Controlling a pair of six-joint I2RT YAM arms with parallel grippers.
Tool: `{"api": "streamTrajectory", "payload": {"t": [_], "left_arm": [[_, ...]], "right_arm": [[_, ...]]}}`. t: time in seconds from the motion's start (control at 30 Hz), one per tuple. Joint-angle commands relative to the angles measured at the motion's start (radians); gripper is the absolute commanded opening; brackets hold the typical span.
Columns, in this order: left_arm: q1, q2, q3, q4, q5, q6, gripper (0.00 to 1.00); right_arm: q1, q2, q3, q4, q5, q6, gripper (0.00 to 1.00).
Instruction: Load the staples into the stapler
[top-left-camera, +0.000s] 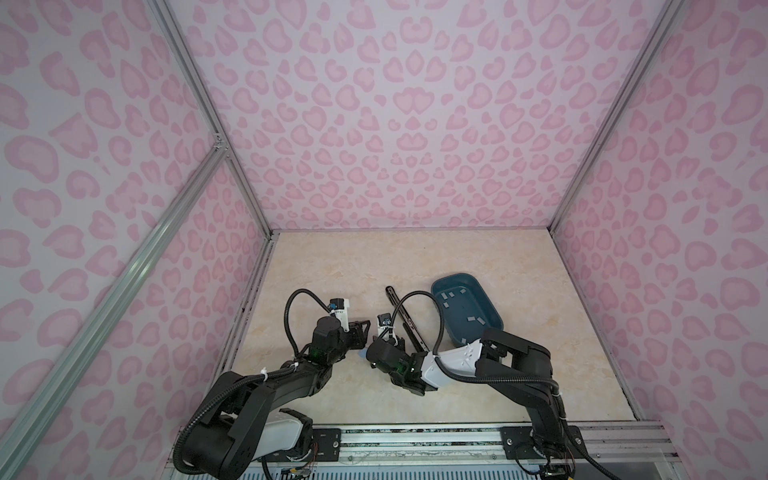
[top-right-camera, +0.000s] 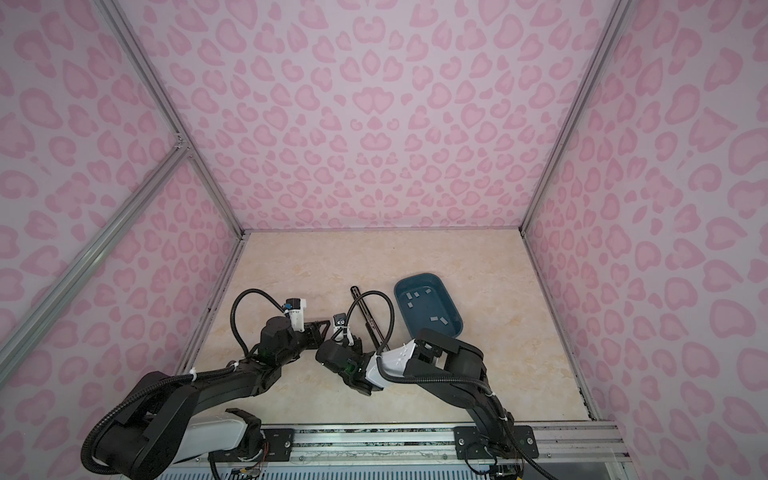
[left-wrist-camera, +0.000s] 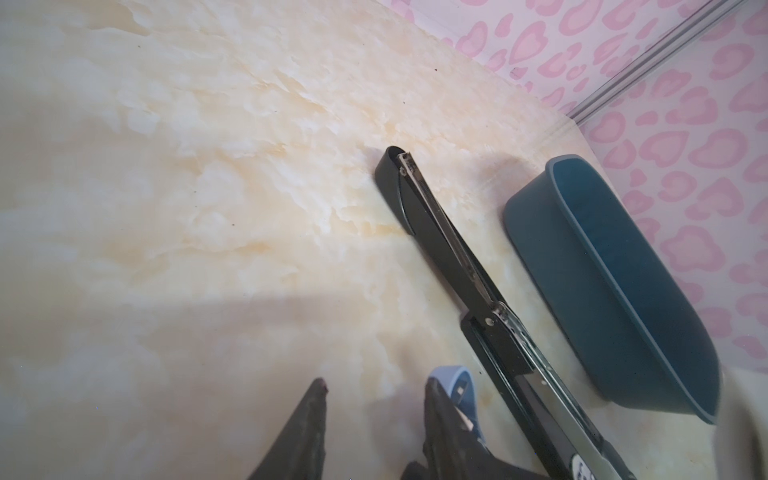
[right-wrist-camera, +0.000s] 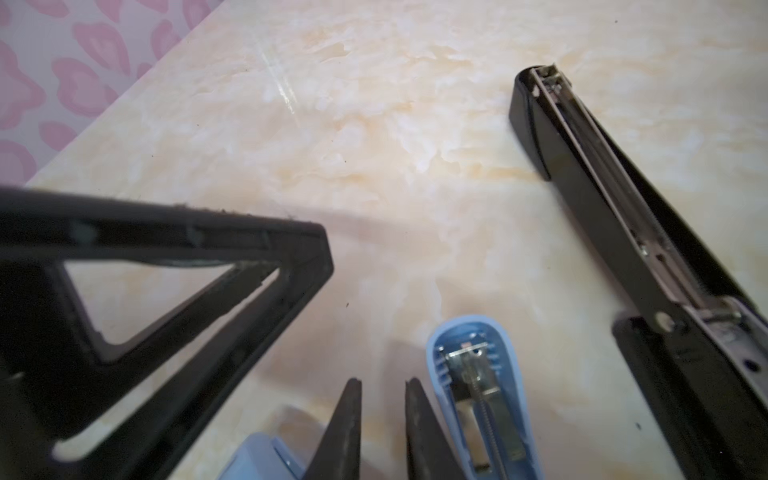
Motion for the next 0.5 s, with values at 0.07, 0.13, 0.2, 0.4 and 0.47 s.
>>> {"api": "streamTrajectory", "payload": {"t": [0.07, 0.13, 0.2, 0.4, 0.47], "left_arm": [[0.004, -0.064, 0.008, -0.093, -0.034, -0.011, 0.41], [0.005, -0.104, 0.000, -0.130, -0.053, -0.014, 0.41], [0.005, -0.143, -0.007, -0.168, -0.075, -0.022, 0.41], [0.005, -0.229, -0.067, -0.176, -0.073, -0.046, 0.42], [0.005, -0.228, -0.074, -0.171, -0.076, -0.050, 0.42]], "right_arm": [[-0.002, -0.018, 0.026, -0.123, -0.021, -0.076, 0.25], [-0.003, -0.031, 0.033, -0.128, -0.018, -0.088, 0.27], [-0.002, -0.043, 0.032, -0.125, -0.019, -0.097, 0.27], [0.023, -0.065, 0.030, -0.134, 0.012, -0.113, 0.28], [0.030, -0.064, 0.034, -0.134, 0.019, -0.118, 0.29]]}}
